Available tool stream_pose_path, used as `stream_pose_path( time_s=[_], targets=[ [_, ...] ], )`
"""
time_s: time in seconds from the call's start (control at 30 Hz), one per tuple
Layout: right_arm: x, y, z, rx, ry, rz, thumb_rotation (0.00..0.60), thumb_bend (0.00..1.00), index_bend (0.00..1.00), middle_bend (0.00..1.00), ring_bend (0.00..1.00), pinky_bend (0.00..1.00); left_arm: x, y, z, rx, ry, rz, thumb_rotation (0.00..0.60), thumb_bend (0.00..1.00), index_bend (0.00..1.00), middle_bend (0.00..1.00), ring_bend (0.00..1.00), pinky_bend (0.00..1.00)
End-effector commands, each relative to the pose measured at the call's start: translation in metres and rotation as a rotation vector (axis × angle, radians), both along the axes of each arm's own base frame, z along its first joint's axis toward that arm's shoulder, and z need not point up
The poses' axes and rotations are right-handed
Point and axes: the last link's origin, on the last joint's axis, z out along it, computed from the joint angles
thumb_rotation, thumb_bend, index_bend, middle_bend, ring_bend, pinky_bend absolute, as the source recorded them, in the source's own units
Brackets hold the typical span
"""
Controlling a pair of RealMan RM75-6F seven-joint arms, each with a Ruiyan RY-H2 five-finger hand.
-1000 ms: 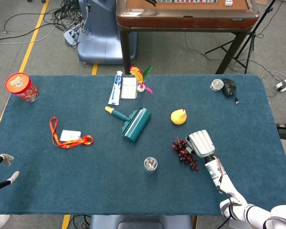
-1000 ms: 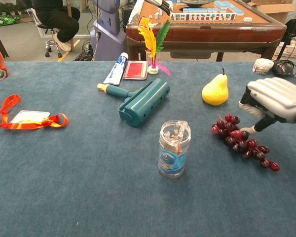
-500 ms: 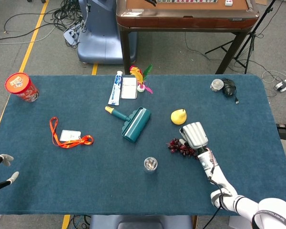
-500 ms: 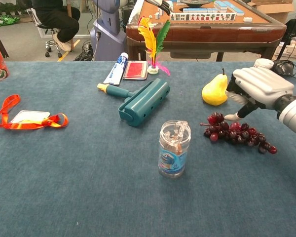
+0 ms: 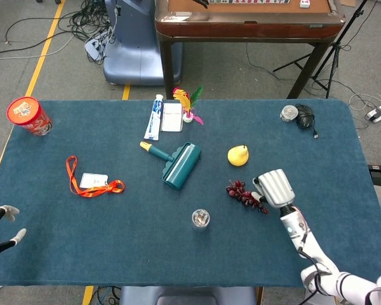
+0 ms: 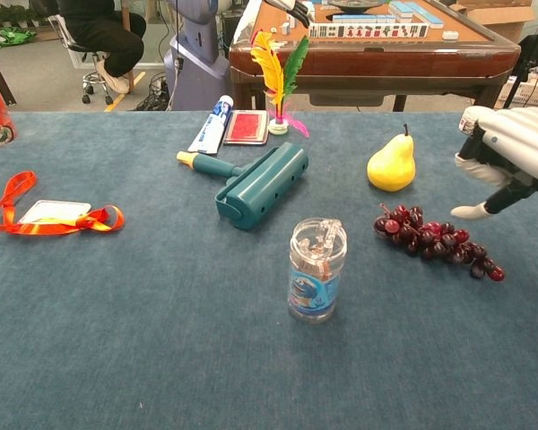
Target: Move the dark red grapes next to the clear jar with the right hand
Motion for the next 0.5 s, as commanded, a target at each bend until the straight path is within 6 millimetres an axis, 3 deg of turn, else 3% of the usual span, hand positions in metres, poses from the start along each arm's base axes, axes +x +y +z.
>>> stream_pose_path(
  time_s=[0.03, 0.27, 0.5],
  targets=[
    [-0.011, 0.024, 0.016, 0.01, 0.046, -0.009, 0.6, 0.0, 1.0, 1.0, 1.0, 1.0, 0.001, 0.0, -0.001, -0.002, 0.001, -0.002, 0.6, 0.19, 0.45, 0.52, 0.41, 0.58],
    [-0.028, 0.042, 0.025, 0.031, 0.094, -0.049, 0.6, 0.0, 1.0, 1.0, 1.0, 1.0, 0.0, 0.001, -0.002, -0.004, 0.007, 0.001, 0.6, 0.19, 0.45, 0.52, 0.41, 0.58],
    [-0.042, 0.043, 0.021, 0.049, 0.119, -0.094, 0.6, 0.0, 1.0, 1.0, 1.0, 1.0, 0.0, 0.001, -0.003, -0.007, 0.009, 0.004, 0.6, 0.19, 0.45, 0.52, 0.41, 0.58]
  ],
)
